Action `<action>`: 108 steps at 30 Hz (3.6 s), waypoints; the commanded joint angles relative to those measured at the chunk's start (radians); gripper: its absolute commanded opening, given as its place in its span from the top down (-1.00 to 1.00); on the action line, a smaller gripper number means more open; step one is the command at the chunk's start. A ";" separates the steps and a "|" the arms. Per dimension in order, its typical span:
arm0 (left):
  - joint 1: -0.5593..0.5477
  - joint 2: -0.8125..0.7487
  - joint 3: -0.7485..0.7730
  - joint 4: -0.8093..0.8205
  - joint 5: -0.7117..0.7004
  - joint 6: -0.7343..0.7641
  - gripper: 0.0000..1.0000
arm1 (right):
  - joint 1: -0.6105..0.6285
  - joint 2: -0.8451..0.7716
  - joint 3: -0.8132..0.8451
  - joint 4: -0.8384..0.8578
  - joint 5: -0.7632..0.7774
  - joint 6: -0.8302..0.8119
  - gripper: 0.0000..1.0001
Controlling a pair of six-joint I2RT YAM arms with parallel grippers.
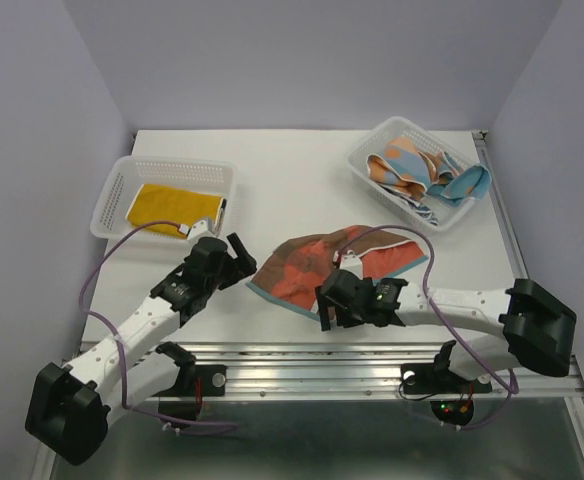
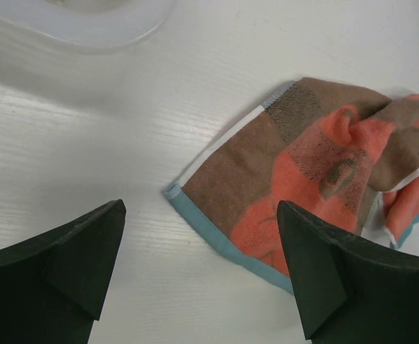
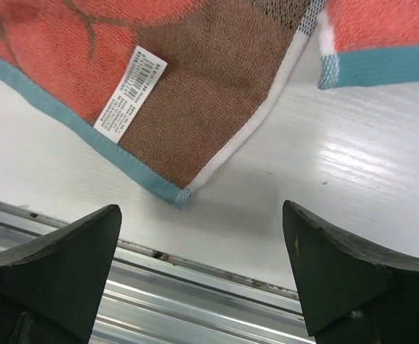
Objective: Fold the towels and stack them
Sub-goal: Flatten out the crumpled towel
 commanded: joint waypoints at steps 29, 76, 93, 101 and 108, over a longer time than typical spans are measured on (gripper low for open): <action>-0.053 0.139 -0.056 0.111 0.047 -0.025 -0.98 | 0.011 0.114 -0.032 -0.115 0.261 0.253 0.99; -0.503 0.416 0.234 -0.082 -0.262 -0.183 1.00 | -0.126 -0.263 -0.148 0.189 0.043 -0.096 0.99; -0.503 -0.011 0.341 0.214 -0.266 0.078 1.00 | -0.126 -0.547 0.074 0.312 -0.012 -0.289 0.99; -0.503 -0.065 0.565 0.246 -0.326 0.224 1.00 | -0.126 -0.509 0.362 0.369 0.034 -0.436 0.99; -0.503 -0.094 0.734 0.254 -0.252 0.317 1.00 | -0.126 -0.438 0.626 0.330 -0.092 -0.533 0.99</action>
